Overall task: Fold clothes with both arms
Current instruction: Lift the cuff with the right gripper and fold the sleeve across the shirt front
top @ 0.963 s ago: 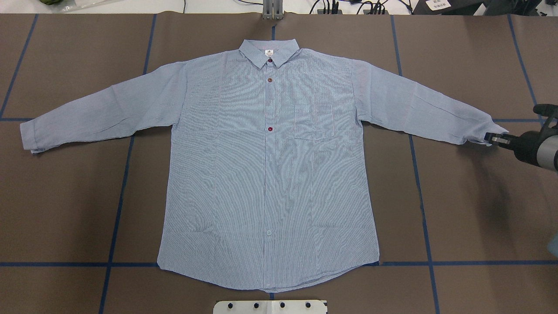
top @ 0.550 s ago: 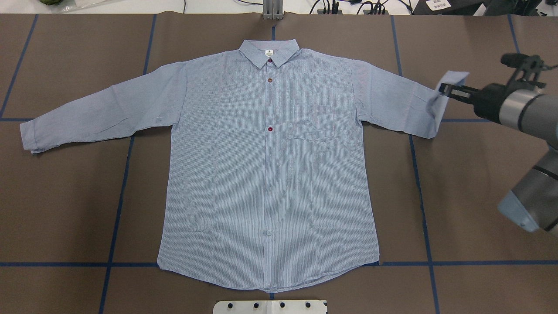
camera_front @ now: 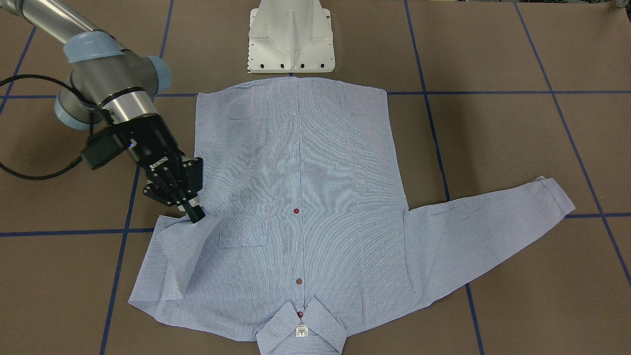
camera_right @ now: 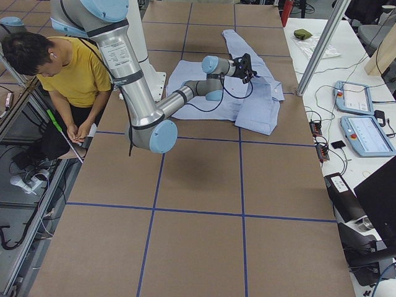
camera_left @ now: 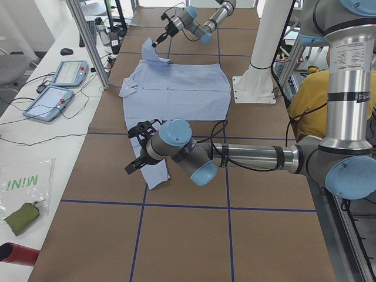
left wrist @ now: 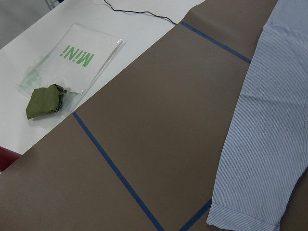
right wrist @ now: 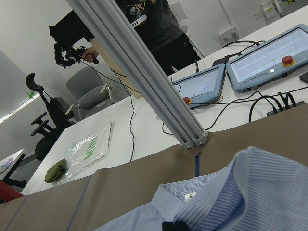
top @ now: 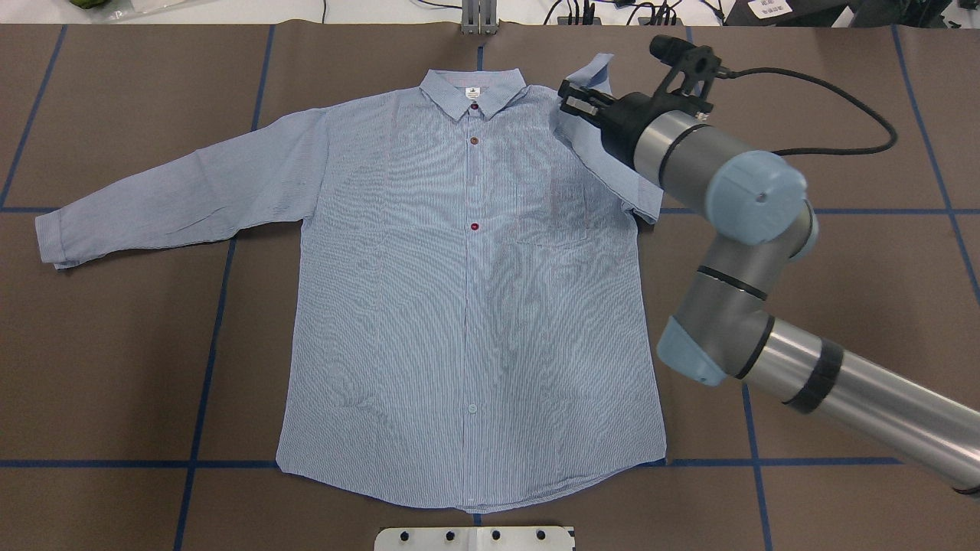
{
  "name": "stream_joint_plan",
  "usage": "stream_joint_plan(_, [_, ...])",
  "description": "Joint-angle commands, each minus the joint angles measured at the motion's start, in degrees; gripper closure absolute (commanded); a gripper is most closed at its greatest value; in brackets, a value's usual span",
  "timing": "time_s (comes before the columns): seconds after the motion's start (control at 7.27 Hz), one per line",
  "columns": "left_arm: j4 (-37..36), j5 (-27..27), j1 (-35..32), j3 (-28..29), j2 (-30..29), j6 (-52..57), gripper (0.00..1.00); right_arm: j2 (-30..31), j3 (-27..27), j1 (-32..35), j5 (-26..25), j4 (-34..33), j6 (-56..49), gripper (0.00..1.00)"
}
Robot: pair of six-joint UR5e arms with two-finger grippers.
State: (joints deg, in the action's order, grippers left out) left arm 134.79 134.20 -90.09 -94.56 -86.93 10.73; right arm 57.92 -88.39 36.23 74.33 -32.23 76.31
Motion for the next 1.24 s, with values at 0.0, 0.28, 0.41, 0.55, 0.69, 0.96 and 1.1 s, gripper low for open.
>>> stream_joint_plan(0.0, [-0.05,0.01,0.0,0.16,-0.09,-0.09,0.0,-10.77,8.88,-6.32,-8.46,-6.96,2.53,1.0])
stream_joint_plan(0.28, [-0.05,0.01,0.0,0.17,-0.09,-0.09,0.0,-14.84,12.87,-9.24,-9.55,-8.71,2.62,1.0])
stream_joint_plan(0.41, [-0.05,0.01,0.0,0.25,0.0,-0.09,0.0,-16.51,15.24,-10.55,-9.64,-11.34,2.53,1.0])
stream_joint_plan(0.55, [-0.05,-0.08,0.0,0.25,0.0,-0.09,0.0,-17.74,17.96,-11.96,-9.55,-11.89,2.44,1.0])
stream_joint_plan(0.69, [-0.05,0.01,0.0,0.25,0.0,-0.09,0.0,-18.45,19.55,-13.02,-9.47,-12.41,2.1,1.0])
stream_joint_plan(0.96, [-0.05,0.01,0.0,0.34,0.0,-0.09,0.0,-24.32,20.18,-13.64,-9.29,-26.49,2.62,1.0])
stream_joint_plan(1.1, [-0.14,-0.08,0.0,0.43,0.0,-0.09,0.0,-26.18,21.05,-13.9,-9.2,-30.31,2.62,1.0])
